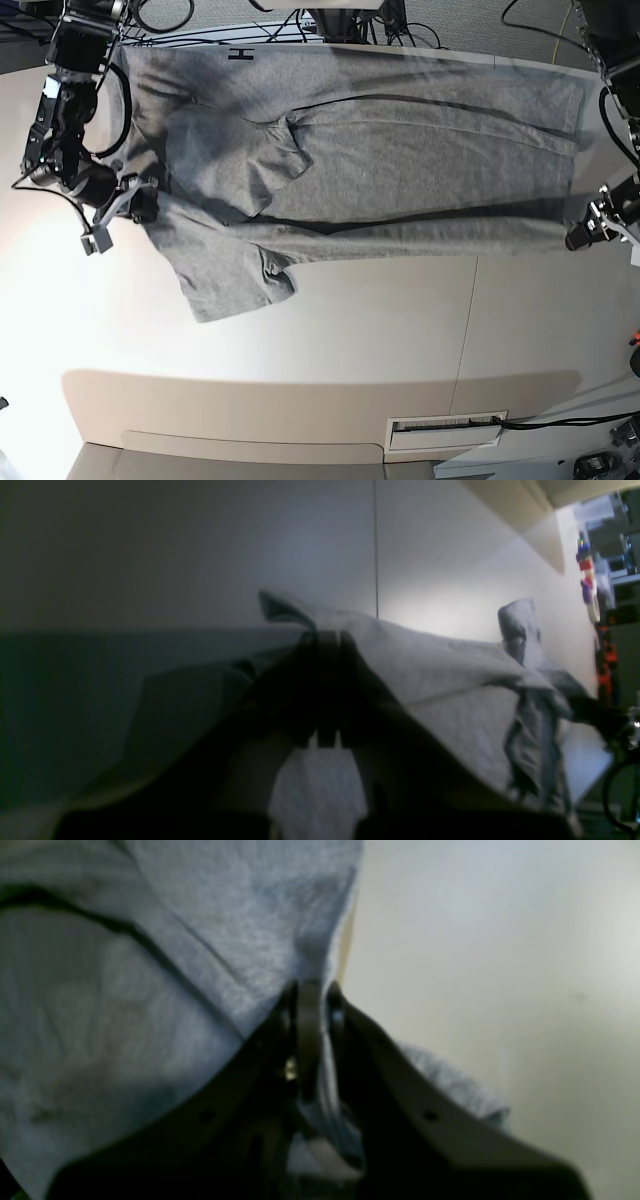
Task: Fold the T-shirt properly
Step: 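Lift both hem corners and fold them over onto the collar edge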
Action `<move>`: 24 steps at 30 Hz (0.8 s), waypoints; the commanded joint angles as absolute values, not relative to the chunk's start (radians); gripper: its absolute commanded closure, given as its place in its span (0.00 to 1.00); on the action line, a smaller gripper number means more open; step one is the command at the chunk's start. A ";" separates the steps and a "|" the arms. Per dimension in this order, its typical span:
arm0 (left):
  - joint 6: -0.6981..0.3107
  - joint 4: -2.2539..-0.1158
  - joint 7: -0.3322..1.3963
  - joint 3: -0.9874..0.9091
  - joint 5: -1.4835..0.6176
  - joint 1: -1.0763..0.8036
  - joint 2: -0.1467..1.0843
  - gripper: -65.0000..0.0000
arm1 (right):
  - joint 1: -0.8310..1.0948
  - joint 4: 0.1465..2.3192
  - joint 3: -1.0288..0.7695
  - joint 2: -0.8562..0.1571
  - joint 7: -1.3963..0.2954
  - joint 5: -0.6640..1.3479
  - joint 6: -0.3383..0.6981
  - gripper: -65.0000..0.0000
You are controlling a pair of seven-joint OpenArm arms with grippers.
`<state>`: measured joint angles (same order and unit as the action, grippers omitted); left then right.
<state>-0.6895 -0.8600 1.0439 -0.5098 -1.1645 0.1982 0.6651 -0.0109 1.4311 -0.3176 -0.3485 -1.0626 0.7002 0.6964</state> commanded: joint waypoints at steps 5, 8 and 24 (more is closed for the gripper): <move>-0.698 -0.879 1.082 -0.514 -1.235 0.176 0.703 1.00 | 0.008 1.460 -0.359 -0.365 -1.049 0.714 0.698 1.00; -0.698 -0.880 1.081 -0.516 -1.235 0.150 0.704 1.00 | 0.021 1.460 -0.420 -0.366 -1.052 0.714 0.698 1.00; -0.698 -0.888 1.086 -0.524 -1.235 0.144 0.704 1.00 | 0.084 1.460 -0.610 -0.365 -1.172 0.912 0.698 1.00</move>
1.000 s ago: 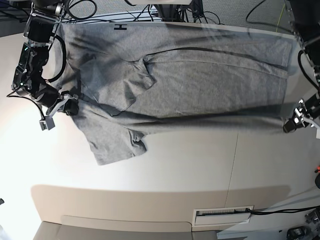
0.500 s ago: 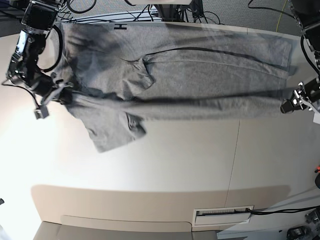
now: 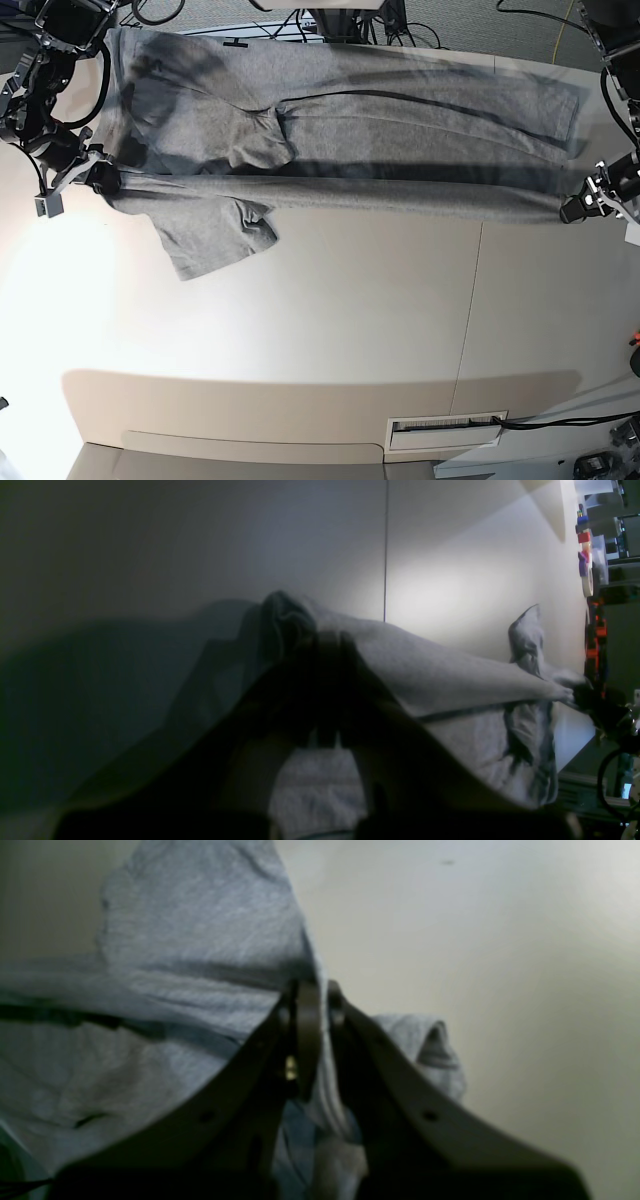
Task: Fold the T-shirt properly
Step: 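Lift both hem corners and fold them over onto the collar edge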
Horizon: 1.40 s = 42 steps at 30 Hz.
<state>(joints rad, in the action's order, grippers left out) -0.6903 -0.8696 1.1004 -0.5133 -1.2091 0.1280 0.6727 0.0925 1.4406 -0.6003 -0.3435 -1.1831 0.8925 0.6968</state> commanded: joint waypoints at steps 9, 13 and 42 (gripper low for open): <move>-0.698 -0.903 1.182 -0.645 -1.236 0.141 0.706 1.00 | 0.105 1.460 -0.610 -0.365 -1.375 1.116 0.698 1.00; -0.698 -0.903 1.184 -0.645 -1.277 0.103 0.712 1.00 | 0.154 1.460 -0.610 -0.365 -1.380 1.141 0.698 1.00; -0.698 -0.903 1.178 -0.645 -1.296 0.058 0.712 0.79 | 0.261 1.460 -0.610 -0.334 -1.380 1.118 0.698 0.66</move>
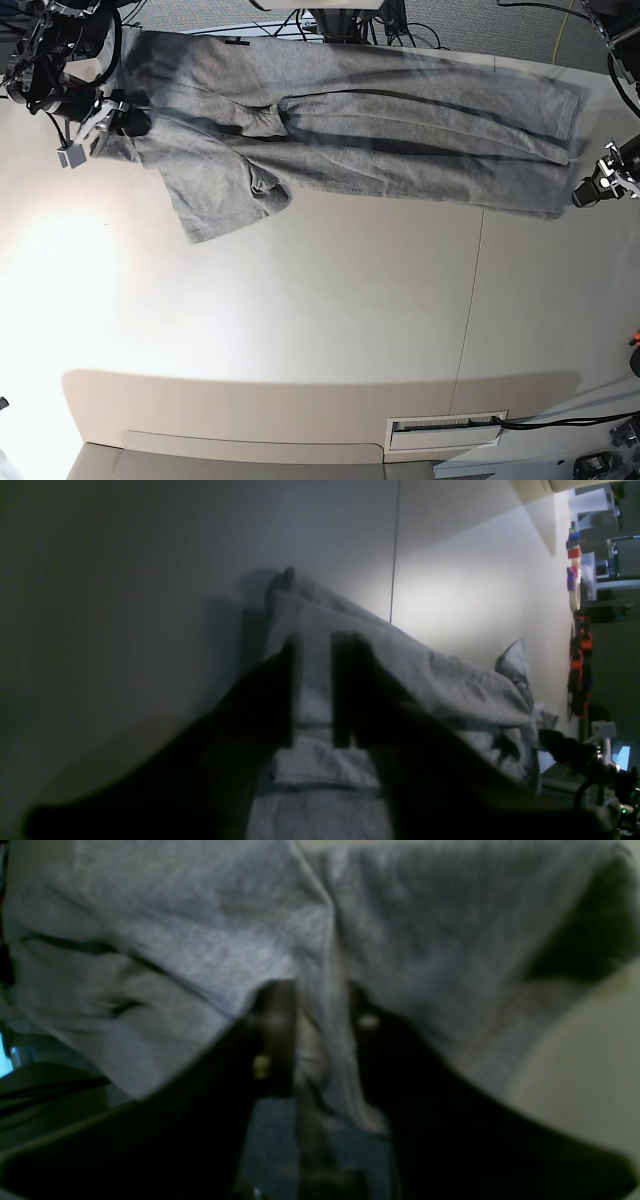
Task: Fold the T-shirt properly
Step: 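Lift both hem corners and fold them over onto the collar edge, then lower the right gripper onto the sleeve end of the folded strip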
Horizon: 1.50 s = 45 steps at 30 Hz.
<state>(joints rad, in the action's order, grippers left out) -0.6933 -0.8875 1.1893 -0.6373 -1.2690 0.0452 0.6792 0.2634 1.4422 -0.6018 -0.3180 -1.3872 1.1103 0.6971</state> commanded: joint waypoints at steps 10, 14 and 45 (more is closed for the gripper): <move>-0.698 -0.903 1.182 -0.645 -1.348 0.058 0.713 0.59 | 0.260 1.496 -0.611 -0.313 -1.382 1.207 0.698 0.63; -0.698 -0.903 1.182 -0.645 -1.348 0.058 0.713 0.59 | 0.260 1.585 -0.611 -0.313 -1.389 1.173 0.698 0.63; -0.698 -0.903 1.179 -0.645 -1.411 0.058 0.712 0.59 | -0.183 1.082 -0.286 -0.246 -0.938 0.650 0.698 0.63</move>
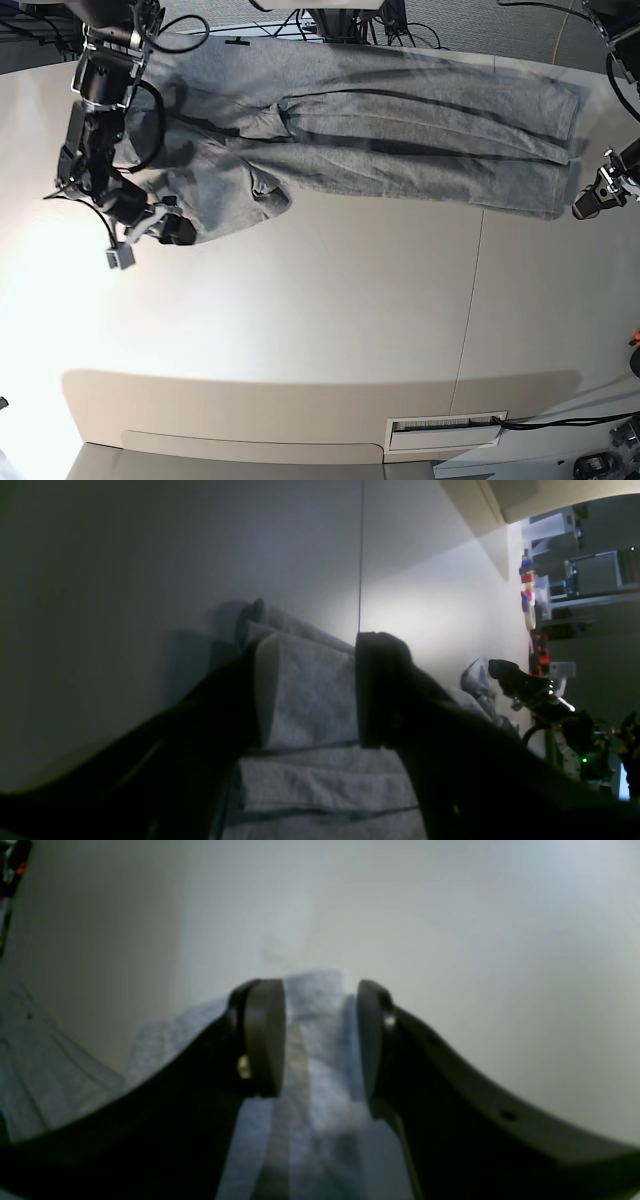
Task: Fold the T-shirt properly
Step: 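Lower the right gripper onto the sleeve end of the folded strip, then release and raise the right gripper back to the strip's corner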
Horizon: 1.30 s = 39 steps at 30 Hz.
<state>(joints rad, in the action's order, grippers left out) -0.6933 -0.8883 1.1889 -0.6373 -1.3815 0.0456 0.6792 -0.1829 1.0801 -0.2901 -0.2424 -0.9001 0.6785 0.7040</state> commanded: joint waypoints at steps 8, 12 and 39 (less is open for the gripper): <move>-0.698 -0.903 1.179 -0.645 -1.411 0.058 0.712 0.59 | -0.183 1.083 -0.283 -0.199 -1.043 0.708 0.698 0.87; -0.698 -0.903 1.182 -0.645 -1.411 0.058 0.712 0.59 | -0.182 1.127 -0.283 -0.199 -1.134 0.762 0.698 1.00; -0.698 -0.903 1.178 -0.645 -1.419 0.059 0.712 0.59 | 0.417 1.979 -0.221 -0.064 -1.256 0.908 0.698 1.00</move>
